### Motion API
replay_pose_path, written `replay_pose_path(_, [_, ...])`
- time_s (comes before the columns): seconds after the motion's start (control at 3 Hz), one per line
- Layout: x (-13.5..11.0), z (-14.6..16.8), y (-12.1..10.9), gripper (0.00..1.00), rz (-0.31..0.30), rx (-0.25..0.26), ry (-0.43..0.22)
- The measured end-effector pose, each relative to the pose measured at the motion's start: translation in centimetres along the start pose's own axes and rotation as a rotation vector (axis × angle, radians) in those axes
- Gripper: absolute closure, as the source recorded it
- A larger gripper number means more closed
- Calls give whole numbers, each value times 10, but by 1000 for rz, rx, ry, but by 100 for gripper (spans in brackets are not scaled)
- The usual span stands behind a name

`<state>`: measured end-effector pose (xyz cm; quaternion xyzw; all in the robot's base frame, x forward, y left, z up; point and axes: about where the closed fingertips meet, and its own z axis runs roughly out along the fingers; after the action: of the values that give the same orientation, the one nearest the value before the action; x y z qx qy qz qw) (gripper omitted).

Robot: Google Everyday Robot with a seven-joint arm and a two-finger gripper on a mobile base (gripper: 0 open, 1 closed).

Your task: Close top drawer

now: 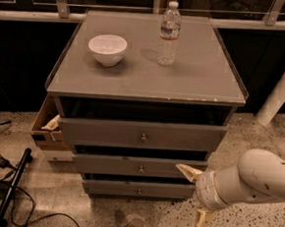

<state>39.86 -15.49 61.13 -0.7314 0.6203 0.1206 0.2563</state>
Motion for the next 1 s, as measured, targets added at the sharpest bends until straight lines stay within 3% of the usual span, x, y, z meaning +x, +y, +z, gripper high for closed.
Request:
replay_pose_path(0.33, [4, -3, -2, 0, -27, 7, 78])
replay_pose_path(1.0, [67, -68, -26, 42, -65, 88, 373])
